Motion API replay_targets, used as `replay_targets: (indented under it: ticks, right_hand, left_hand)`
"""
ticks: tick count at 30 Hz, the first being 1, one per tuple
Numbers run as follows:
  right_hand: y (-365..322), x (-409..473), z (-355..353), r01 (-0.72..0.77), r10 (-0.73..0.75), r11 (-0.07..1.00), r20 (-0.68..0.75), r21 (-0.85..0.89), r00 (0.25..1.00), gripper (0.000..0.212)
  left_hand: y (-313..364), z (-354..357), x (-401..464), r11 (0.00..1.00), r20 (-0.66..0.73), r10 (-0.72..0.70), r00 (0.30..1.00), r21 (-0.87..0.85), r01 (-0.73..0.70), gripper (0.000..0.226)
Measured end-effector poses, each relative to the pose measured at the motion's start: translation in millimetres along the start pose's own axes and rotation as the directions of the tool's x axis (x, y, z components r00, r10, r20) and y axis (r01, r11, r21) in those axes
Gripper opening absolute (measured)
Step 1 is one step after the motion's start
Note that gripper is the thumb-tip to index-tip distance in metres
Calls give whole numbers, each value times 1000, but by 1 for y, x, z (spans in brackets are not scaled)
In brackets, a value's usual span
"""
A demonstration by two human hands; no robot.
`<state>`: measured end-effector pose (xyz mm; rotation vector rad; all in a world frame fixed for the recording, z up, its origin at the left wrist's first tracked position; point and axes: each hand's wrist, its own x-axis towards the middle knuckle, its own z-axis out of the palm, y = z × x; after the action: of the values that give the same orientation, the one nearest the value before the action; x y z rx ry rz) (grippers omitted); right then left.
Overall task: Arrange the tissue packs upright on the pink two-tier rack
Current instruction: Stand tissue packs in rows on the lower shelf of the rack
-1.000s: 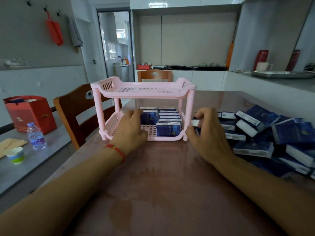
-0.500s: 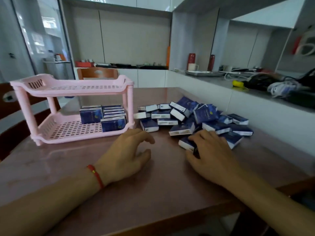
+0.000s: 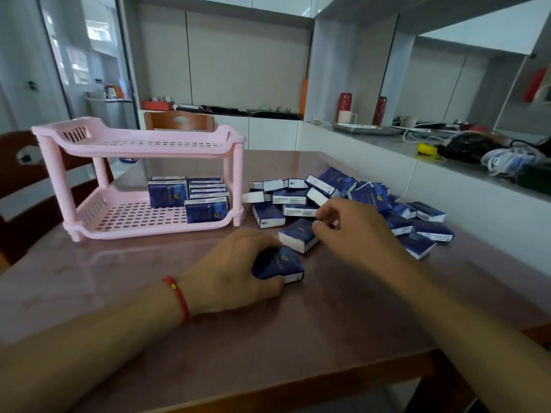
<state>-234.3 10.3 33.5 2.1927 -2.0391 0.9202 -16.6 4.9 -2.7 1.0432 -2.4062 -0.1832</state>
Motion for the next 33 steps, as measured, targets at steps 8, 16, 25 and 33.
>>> replay_targets:
  ticks: [8, 16, 25, 33]
  right_hand:
    - [3, 28, 37, 54, 16, 973, 296, -226, 955, 85]
    - [-14, 27, 2, 49, -225, 896, 357, 441, 907, 34]
    - [-64, 49, 52, 2, -240, 770, 288, 638, 927, 47]
    - [-80, 41, 93, -181, -54, 502, 240, 846, 969, 57]
  left_hand:
    - [-36, -17, -2, 996, -27, -58, 998, -76, 55, 62]
    - [-46, -28, 3, 993, -181, -113, 977, -59, 104, 69]
    - [-54, -41, 2, 954, -393, -232, 890, -270, 129, 68]
    - [-59, -48, -4, 863, -268, -269, 925, -494, 108, 60]
